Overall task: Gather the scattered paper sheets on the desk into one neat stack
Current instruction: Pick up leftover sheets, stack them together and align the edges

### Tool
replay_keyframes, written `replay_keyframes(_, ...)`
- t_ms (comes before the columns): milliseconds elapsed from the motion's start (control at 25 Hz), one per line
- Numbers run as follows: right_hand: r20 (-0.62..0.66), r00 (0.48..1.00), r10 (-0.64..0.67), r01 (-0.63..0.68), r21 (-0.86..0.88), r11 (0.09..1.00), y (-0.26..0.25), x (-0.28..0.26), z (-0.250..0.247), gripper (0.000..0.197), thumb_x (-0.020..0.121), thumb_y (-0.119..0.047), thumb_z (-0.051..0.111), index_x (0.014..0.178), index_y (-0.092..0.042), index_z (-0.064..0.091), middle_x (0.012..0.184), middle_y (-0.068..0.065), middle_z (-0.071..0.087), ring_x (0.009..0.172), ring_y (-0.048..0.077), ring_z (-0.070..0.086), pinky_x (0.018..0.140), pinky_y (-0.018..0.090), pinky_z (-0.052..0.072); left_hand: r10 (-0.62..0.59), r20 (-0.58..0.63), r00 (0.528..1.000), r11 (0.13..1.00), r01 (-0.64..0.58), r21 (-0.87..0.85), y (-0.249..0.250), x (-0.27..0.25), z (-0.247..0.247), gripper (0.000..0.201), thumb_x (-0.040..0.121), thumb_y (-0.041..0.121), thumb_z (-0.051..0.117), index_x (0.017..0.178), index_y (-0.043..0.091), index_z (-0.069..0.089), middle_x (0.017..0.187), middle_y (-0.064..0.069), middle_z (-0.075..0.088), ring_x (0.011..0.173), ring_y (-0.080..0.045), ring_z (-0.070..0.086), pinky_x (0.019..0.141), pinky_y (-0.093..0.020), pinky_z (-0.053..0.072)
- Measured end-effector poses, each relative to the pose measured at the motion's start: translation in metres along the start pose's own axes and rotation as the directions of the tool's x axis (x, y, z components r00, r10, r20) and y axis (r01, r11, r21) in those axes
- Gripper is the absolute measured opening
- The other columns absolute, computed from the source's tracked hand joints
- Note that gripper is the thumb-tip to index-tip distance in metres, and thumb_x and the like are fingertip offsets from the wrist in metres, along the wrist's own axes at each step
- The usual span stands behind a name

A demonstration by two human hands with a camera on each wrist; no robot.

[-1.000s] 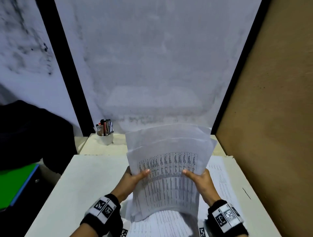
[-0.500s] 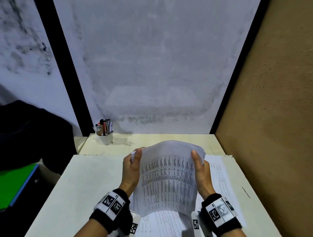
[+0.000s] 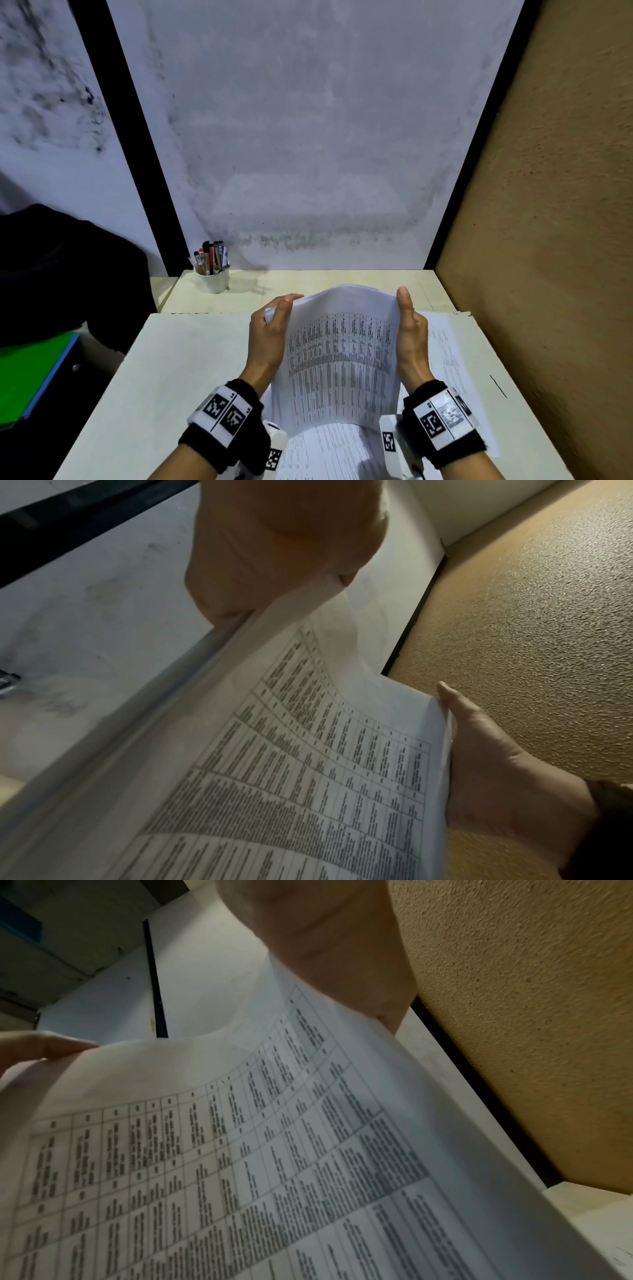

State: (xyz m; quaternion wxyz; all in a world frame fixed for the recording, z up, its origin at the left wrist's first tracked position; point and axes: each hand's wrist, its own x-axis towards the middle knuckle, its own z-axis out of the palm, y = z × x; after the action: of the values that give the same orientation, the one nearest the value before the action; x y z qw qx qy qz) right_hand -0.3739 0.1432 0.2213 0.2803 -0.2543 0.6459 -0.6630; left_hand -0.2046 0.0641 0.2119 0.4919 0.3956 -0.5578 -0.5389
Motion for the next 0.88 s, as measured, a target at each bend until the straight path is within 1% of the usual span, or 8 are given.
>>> replay_keyframes(120,-0.008,1.000,-0.005,0.005,0.014,1.000,-0.004,-0.003,0.001,0.045,0.063,-0.059,0.050,0.053,-0.017,0.038,0.051,-0.002,0.037,0.046,0.013,0.037,0.047,0.025,0.031,0.000,0.002,1.000,1.000,0.000,-0.011,0.000,0.001,-0.003,0.039,0.065,0.054,0.049,0.077,0.024,0.073,0.080,0.009,0.071,0.078,-0.012,0.063,0.072,-0.026,0.048)
replay_keyframes(240,-0.023,1.000,-0.008,0.008,0.009,1.000,0.000,-0.004,0.000,0.053,0.057,-0.066,0.045,0.058,-0.014,0.039,0.056,0.004,0.035,0.053,0.017,0.035,0.053,0.029,0.028,0.018,0.030,0.999,1.000,-0.018,-0.001,-0.002,-0.002,-0.004,0.028,0.070,0.049,0.057,0.082,0.027,0.070,0.082,0.015,0.071,0.078,-0.004,0.062,0.066,-0.011,0.048)
replay_keyframes(320,-0.034,0.999,0.027,-0.026,0.025,0.999,0.000,-0.005,0.000,0.061,0.059,-0.073,0.040,0.056,-0.012,0.045,0.055,0.004,0.039,0.050,0.018,0.039,0.052,0.027,0.032,0.012,0.035,0.999,1.000,-0.012,0.010,-0.004,-0.006,-0.004,0.011,0.083,0.030,0.060,0.082,0.025,0.070,0.083,0.008,0.072,0.079,-0.010,0.066,0.064,-0.012,0.051)
replay_keyframes(400,-0.062,0.997,0.050,-0.048,0.044,0.998,-0.005,-0.006,-0.001,0.055,0.067,-0.067,0.046,0.055,-0.013,0.041,0.053,0.002,0.038,0.048,0.017,0.037,0.051,0.027,0.031,0.008,0.037,0.999,1.000,-0.009,0.009,-0.005,-0.009,-0.003,0.018,0.087,0.020,0.057,0.076,0.026,0.070,0.070,0.008,0.073,0.071,-0.009,0.069,0.061,-0.015,0.053)
replay_keyframes(560,-0.093,0.995,0.035,-0.028,0.079,0.997,-0.013,-0.004,-0.002,0.038,0.069,-0.045,0.054,0.057,-0.017,0.030,0.056,0.000,0.028,0.052,0.017,0.028,0.052,0.029,0.022,-0.015,0.049,0.999,1.000,0.016,-0.019,-0.004,-0.011,-0.001,0.014,0.086,0.021,0.058,0.076,0.023,0.068,0.059,0.011,0.072,0.060,-0.003,0.068,0.054,-0.015,0.053)
replay_keyframes(720,-0.094,0.995,0.031,-0.022,0.091,0.996,-0.013,-0.002,-0.004,0.046,0.082,-0.039,0.054,0.050,-0.020,0.027,0.047,-0.005,0.030,0.039,0.007,0.030,0.047,0.025,0.026,-0.064,0.049,0.997,0.997,0.067,-0.041,-0.010,-0.011,-0.001,0.009,0.084,0.021,0.061,0.076,0.022,0.065,0.059,0.013,0.072,0.060,0.000,0.068,0.054,-0.014,0.053)
replay_keyframes(800,-0.099,0.995,-0.001,0.009,0.085,0.996,-0.013,0.000,-0.005,0.039,0.081,-0.032,0.053,0.051,-0.018,0.032,0.052,-0.001,0.032,0.037,0.003,0.031,0.050,0.027,0.025,-0.075,0.059,0.995,0.996,0.078,-0.051,-0.011,-0.011,-0.001,0.008,0.084,0.021,0.061,0.077,0.022,0.065,0.061,0.011,0.072,0.060,-0.001,0.068,0.054,-0.013,0.053)
replay_keyframes(880,-0.039,0.997,-0.071,0.074,0.086,0.994,-0.010,0.003,-0.006,0.034,0.087,-0.032,0.049,0.059,-0.015,0.049,0.060,0.002,0.046,0.049,0.007,0.047,0.052,0.026,0.035,-0.098,0.059,0.993,0.994,0.100,-0.036,-0.014,-0.009,-0.002,0.004,0.083,0.021,0.063,0.079,0.021,0.065,0.070,0.007,0.071,0.062,-0.003,0.069,0.055,-0.014,0.054)
